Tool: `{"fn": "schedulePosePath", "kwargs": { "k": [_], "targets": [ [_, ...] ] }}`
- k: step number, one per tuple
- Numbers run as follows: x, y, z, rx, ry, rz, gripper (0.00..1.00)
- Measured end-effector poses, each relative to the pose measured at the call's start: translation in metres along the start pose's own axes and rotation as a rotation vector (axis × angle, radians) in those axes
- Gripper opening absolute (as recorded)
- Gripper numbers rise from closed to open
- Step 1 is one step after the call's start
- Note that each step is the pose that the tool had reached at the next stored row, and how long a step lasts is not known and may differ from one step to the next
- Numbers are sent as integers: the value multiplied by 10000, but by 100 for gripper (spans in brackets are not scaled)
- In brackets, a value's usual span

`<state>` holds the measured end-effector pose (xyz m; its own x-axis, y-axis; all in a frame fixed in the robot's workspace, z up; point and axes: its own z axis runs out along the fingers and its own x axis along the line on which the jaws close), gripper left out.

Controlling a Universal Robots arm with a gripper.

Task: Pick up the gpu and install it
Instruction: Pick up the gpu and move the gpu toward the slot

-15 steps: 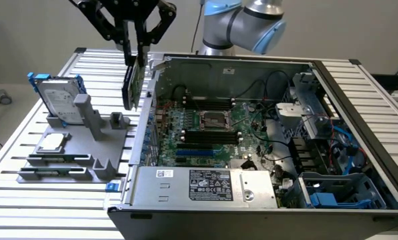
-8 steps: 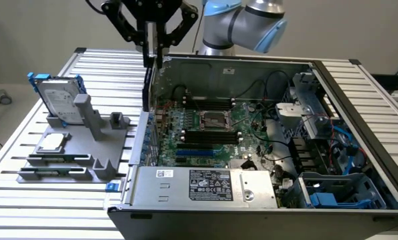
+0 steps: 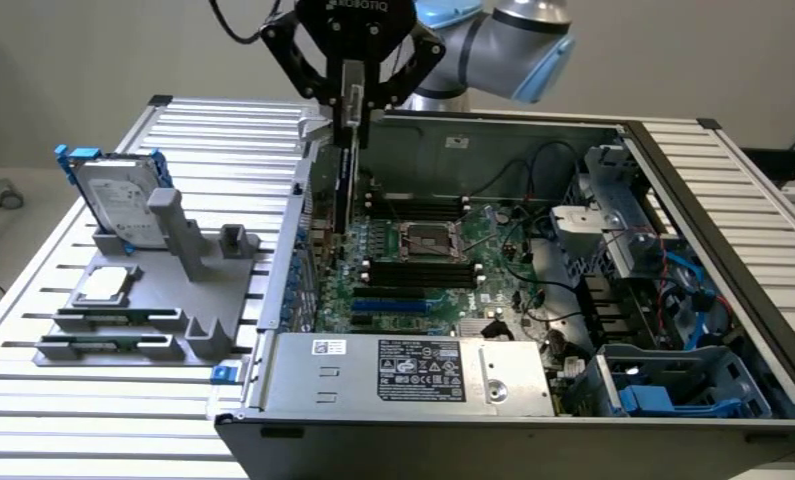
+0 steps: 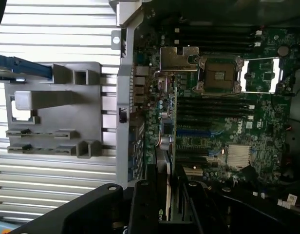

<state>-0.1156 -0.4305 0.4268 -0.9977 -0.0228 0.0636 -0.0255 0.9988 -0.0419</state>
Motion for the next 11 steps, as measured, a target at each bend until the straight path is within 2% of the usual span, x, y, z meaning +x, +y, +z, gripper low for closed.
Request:
{"fn": "schedulePosePath", "kwargs": {
  "k": [11],
  "targets": [
    [-515,11,169,-1,-1,-1,26]
  ]
}}
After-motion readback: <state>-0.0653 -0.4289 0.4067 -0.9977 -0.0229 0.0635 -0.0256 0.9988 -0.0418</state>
